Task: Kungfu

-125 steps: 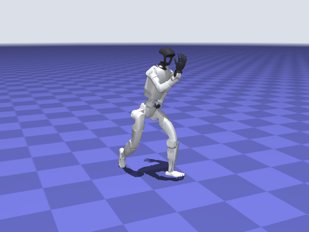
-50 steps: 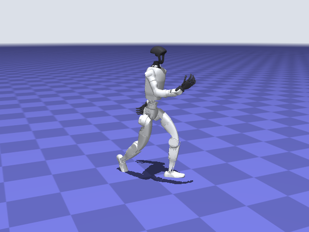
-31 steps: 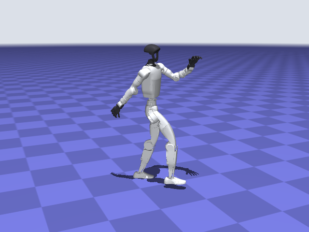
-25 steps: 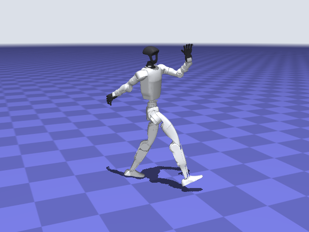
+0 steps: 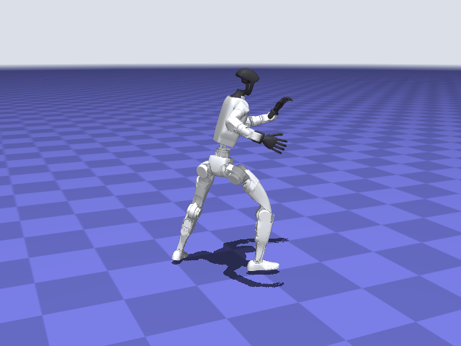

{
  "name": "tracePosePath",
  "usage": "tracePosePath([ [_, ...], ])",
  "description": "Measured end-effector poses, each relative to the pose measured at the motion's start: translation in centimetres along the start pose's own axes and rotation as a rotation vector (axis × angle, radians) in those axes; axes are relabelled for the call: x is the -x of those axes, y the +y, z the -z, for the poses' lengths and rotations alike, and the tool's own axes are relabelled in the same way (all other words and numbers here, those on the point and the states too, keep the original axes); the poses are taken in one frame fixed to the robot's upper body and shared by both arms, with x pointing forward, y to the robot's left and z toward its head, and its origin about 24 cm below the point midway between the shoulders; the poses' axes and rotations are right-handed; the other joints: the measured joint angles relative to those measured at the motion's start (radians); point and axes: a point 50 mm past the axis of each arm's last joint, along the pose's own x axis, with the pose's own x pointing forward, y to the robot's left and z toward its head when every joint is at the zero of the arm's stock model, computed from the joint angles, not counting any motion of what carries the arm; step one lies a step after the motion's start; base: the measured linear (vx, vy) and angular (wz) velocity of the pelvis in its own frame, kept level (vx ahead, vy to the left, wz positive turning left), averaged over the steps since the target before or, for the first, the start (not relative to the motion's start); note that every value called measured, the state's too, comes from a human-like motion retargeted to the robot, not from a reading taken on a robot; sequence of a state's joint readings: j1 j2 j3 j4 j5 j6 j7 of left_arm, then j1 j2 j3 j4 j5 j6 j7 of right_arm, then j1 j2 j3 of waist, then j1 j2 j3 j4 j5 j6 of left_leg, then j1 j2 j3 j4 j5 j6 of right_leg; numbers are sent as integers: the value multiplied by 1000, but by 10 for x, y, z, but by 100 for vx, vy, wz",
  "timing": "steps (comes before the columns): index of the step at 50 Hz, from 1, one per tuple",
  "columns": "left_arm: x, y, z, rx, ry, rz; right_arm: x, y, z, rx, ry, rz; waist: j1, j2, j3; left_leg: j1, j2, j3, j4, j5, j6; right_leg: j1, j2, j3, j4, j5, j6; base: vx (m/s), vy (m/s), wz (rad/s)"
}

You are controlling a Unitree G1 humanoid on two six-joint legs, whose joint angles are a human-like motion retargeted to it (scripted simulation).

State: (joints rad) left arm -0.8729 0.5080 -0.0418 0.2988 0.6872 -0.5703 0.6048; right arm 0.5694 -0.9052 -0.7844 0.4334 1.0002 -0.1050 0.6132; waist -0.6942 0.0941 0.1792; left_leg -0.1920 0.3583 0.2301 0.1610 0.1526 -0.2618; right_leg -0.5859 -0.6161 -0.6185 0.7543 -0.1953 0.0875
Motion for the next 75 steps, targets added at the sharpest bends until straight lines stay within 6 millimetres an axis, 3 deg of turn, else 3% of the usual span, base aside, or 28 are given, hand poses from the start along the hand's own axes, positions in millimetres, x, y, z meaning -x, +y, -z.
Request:
tracePosePath([
  [3,49,-29,-4,60,132,107,-38,33,-57,116,-77,-284,92,-17,4,-97,-10,-57,-16,-32,0,-52,-49,-16,102,-61,17,-38,-32,164],
  [5,92,-53,-12,49,241,182,-61,72,-68,193,-99,-498,167,27,13,-202,46,-86,8,-67,0,-71,-21,-69,153,-111,9,-30,-43,133],
  [6,117,-67,-17,27,298,235,-73,93,-62,206,-98,-593,213,48,25,-239,66,-110,11,-70,0,-77,-3,-86,172,-132,2,-26,-28,99],
  [8,176,-88,-25,-61,445,356,-109,151,-38,177,-84,-803,288,80,59,-302,88,-161,21,-71,0,-92,22,-109,203,-157,-5,-20,-4,70],
  [10,249,-96,-35,-186,682,502,-143,225,7,96,49,-1038,332,99,93,-337,84,-203,31,-65,0,-105,28,-109,234,-179,-10,-18,14,60],
  [13,326,-98,-68,-229,984,781,-135,303,101,-52,553,-1326,404,127,120,-365,61,-239,26,-53,0,-117,22,-94,273,-211,-5,-14,8,59],
  [15,343,-94,-82,-206,1055,816,-114,325,133,-110,819,-1413,462,139,140,-386,42,-258,23,-44,0,-125,8,-87,293,-221,4,-11,0,55],
  [20,351,-69,-86,-242,1053,633,-79,388,161,-138,830,-1493,506,150,176,-388,23,-291,12,-28,0,-98,8,-83,306,-224,18,10,3,35],
  [23,369,-54,-88,-299,1140,683,-62,400,168,-110,874,-1587,487,133,165,-376,27,-292,18,-12,0,-59,17,-91,288,-212,12,26,4,16],
  [25,376,-49,-85,-333,1217,723,-66,397,164,-23,818,-1586,487,121,161,-383,30,-283,34,9,0,-29,24,-99,263,-194,11,21,3,27],
  [30,377,-43,-81,-433,1349,684,-98,389,133,191,484,-1429,529,137,148,-476,145,-151,134,79,0,96,126,-177,136,-131,-3,26,-1,38],
  [36,388,-18,-88,-382,1504,521,-118,403,74,193,168,-1464,597,152,87,-580,256,183,344,20,211,256,216,-250,-108,14,11,49,35,72],
  [38,397,-2,-91,-392,1560,490,-119,411,50,204,67,-1510,631,147,58,-583,248,218,380,-34,258,309,230,-255,-195,66,17,69,55,65],
  [43,421,44,-98,-430,1723,403,-112,434,-2,258,-197,-1592,722,104,-21,-539,91,78,406,-170,224,499,254,-261,-461,220,68,74,59,54],
  [45,421,65,-87,-424,1737,331,-106,445,-18,272,-292,-1605,729,80,-63,-523,18,63,416,-208,238,584,263,-276,-554,180,116,72,58,145],
  [47,404,87,-58,-382,1639,244,-103,447,-36,293,-383,-1608,697,78,-90,-484,-81,17,389,-216,270,625,324,-123,-572,51,74,77,59,262],
  [48,391,98,-41,-356,1569,192,-102,445,-44,309,-423,-1603,666,81,-98,-457,-139,-30,366,-216,281,634,362,-7,-551,14,5,79,49,340],
  [50,355,112,-6,-291,1417,77,-100,435,-59,352,-509,-1562,587,75,-103,-395,-253,-125,313,-203,292,608,484,276,-449,-15,-47,73,29,375],
  [52,311,115,26,-164,1265,28,-96,422,-70,366,-630,-1447,508,79,-89,-312,-314,-194,260,-180,298,514,656,512,-275,-91,91,69,14,337],
  [54,264,98,51,13,1148,37,-89,406,-78,322,-775,-1263,463,73,-80,-233,-336,-208,227,-171,309,416,720,524,-172,-111,120,69,13,234],
  [56,219,65,62,204,1035,140,-78,387,-82,229,-917,-1038,419,58,-74,-152,-372,-248,194,-169,324,337,701,442,-175,-89,43,66,8,205],
  [58,185,24,56,389,953,320,-64,366,-82,107,-1055,-793,361,40,-52,-54,-422,-308,154,-162,356,253,696,413,-227,-50,-32,54,-6,220],
  [60,171,-27,29,615,927,541,-49,345,-82,-29,-1187,-508,308,17,-10,48,-456,-341,125,-155,383,159,705,479,-300,71,-90,43,-3,194],
  [63,178,-92,-42,1084,908,761,-36,337,-71,-152,-1262,-155,194,11,66,186,-464,-428,119,-173,411,27,697,555,-438,245,-216,36,5,170],
  [65,189,-125,-100,1389,923,819,-32,349,-59,-77,-1262,-120,137,0,106,256,-471,-443,126,-184,439,-32,673,536,-548,278,-212,35,7,98],
  [67,206,-148,-136,1504,1114,706,-38,350,-38,29,-1167,211,93,-22,136,310,-472,-448,119,-187,457,-63,635,426,-655,264,-169,26,-1,52],
  [69,206,-146,-128,1592,1156,557,-29,337,-33,82,-1239,322,83,-35,143,338,-457,-430,102,-181,462,-102,625,350,-714,238,-188,17,-13,-9],
  [75,230,-145,-129,1604,1296,568,-24,351,-21,98,-1185,49,142,-13,99,322,-427,-424,68,-186,444,-114,626,359,-681,237,-212,9,-10,-20],
])
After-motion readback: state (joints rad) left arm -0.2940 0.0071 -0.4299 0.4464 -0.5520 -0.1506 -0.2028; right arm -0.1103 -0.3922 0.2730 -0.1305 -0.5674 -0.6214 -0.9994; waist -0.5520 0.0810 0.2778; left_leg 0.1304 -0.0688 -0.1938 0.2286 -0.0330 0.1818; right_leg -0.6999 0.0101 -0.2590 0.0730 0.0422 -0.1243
